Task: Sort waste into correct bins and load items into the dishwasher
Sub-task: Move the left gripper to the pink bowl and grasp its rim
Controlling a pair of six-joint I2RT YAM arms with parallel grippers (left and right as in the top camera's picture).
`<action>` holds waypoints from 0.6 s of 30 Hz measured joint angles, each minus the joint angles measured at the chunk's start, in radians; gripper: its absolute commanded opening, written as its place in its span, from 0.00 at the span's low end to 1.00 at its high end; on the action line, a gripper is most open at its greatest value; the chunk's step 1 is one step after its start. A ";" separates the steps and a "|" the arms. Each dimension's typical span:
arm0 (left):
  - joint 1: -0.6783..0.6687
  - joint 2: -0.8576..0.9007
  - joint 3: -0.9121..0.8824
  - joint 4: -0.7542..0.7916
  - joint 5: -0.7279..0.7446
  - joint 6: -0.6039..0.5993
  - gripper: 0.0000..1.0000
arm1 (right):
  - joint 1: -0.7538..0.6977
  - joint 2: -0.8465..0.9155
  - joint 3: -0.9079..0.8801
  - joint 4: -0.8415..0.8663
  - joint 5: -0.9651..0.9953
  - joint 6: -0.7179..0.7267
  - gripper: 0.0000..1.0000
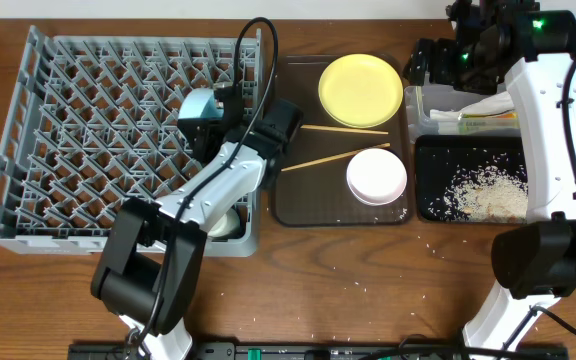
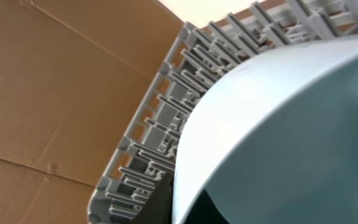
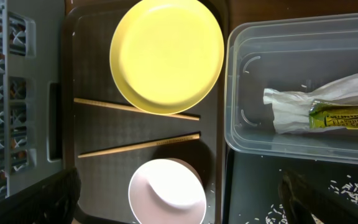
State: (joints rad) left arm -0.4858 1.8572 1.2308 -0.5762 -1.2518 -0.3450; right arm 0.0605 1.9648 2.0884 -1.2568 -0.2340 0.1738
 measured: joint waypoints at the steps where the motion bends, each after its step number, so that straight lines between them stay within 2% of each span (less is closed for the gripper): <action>1: -0.003 0.000 0.000 0.000 0.019 -0.002 0.09 | 0.000 0.000 0.000 0.000 0.000 0.000 0.99; 4: -0.018 0.000 -0.001 -0.021 0.111 -0.003 0.10 | 0.000 0.000 0.000 0.000 0.000 0.000 0.99; 8: -0.024 -0.004 -0.007 -0.066 0.185 -0.006 0.17 | 0.000 0.000 0.000 0.000 0.000 0.000 0.99; 12: -0.021 -0.003 -0.013 -0.107 0.305 0.001 0.37 | 0.000 0.000 0.000 0.000 0.000 0.000 0.99; 15: -0.021 -0.004 -0.009 -0.142 0.383 0.005 0.47 | 0.000 0.000 0.000 0.000 0.000 0.000 0.99; 18: -0.018 -0.013 -0.005 -0.173 0.425 0.008 0.60 | 0.000 0.000 0.000 0.000 0.000 0.000 0.99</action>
State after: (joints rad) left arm -0.5041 1.8446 1.2263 -0.7494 -0.8268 -0.3374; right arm 0.0605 1.9648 2.0884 -1.2572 -0.2340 0.1738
